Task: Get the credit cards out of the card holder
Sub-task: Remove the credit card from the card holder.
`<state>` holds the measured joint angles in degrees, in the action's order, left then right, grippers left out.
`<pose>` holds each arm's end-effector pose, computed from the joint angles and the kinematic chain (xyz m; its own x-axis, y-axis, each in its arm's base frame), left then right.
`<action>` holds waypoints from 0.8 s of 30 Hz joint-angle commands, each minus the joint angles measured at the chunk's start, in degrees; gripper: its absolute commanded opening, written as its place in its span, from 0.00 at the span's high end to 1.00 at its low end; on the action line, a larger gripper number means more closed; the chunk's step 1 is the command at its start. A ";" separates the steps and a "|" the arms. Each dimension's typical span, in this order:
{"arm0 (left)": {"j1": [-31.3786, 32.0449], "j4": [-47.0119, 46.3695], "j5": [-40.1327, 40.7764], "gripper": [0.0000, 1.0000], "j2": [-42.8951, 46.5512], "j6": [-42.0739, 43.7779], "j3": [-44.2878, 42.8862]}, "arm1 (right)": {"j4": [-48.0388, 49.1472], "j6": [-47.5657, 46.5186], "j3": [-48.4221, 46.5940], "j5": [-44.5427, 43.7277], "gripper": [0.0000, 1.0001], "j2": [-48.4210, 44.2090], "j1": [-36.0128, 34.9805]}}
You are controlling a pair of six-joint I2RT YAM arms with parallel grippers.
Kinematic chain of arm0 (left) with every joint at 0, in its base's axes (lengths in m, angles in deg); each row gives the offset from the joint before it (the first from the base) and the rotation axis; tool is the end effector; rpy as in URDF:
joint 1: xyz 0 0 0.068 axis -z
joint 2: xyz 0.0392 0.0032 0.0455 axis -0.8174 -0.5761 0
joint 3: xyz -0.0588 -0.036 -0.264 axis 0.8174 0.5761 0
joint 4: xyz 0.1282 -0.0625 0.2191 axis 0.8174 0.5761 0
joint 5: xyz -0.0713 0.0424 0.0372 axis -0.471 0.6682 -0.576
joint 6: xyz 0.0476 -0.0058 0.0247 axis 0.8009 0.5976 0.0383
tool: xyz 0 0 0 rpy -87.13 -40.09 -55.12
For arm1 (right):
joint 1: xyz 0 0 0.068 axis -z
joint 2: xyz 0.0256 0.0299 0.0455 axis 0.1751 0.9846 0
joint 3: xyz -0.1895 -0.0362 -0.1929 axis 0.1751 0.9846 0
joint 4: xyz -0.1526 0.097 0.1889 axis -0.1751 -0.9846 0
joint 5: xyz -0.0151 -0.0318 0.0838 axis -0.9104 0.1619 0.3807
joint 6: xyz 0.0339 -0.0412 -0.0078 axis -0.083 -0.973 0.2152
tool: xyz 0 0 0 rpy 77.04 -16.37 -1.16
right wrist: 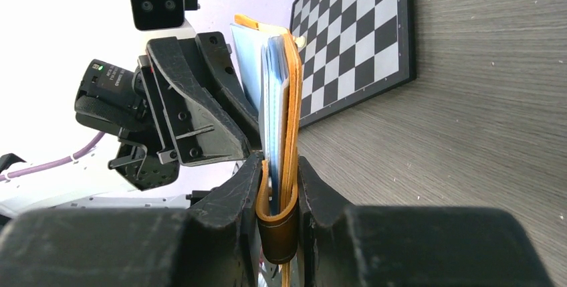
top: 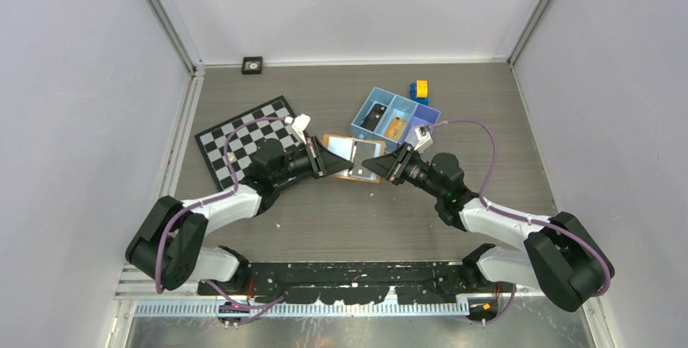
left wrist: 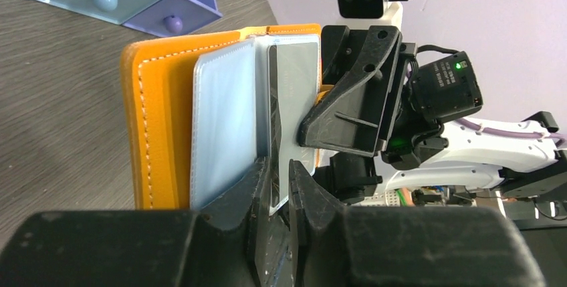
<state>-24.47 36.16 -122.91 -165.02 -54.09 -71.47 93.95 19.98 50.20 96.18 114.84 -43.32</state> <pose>0.2222 -0.1541 0.2232 -0.8167 -0.3295 -0.4737 0.4107 0.2446 -0.8784 0.1928 0.1405 0.2123 -0.7135 0.5046 -0.4860 -0.3583 0.3334 0.8721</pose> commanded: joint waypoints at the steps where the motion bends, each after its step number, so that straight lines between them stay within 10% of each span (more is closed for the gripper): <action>1: 0.42 -12.91 -6.23 0.84 -1.09 -5.36 -0.14 | 3.69 -1.07 -0.68 0.96 1.00 -0.35 0.41; 15: 0.41 -28.30 -10.24 0.83 -10.00 -14.85 -1.42 | 10.55 0.56 -1.45 6.57 1.00 4.23 0.59; 24: 0.50 -10.73 -5.51 0.78 -7.55 -5.60 -3.17 | 22.14 5.69 -3.37 12.76 1.00 12.37 0.23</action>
<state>-26.35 21.37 -127.54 -175.89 -64.08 -71.20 106.28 21.75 49.71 99.65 124.02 -40.74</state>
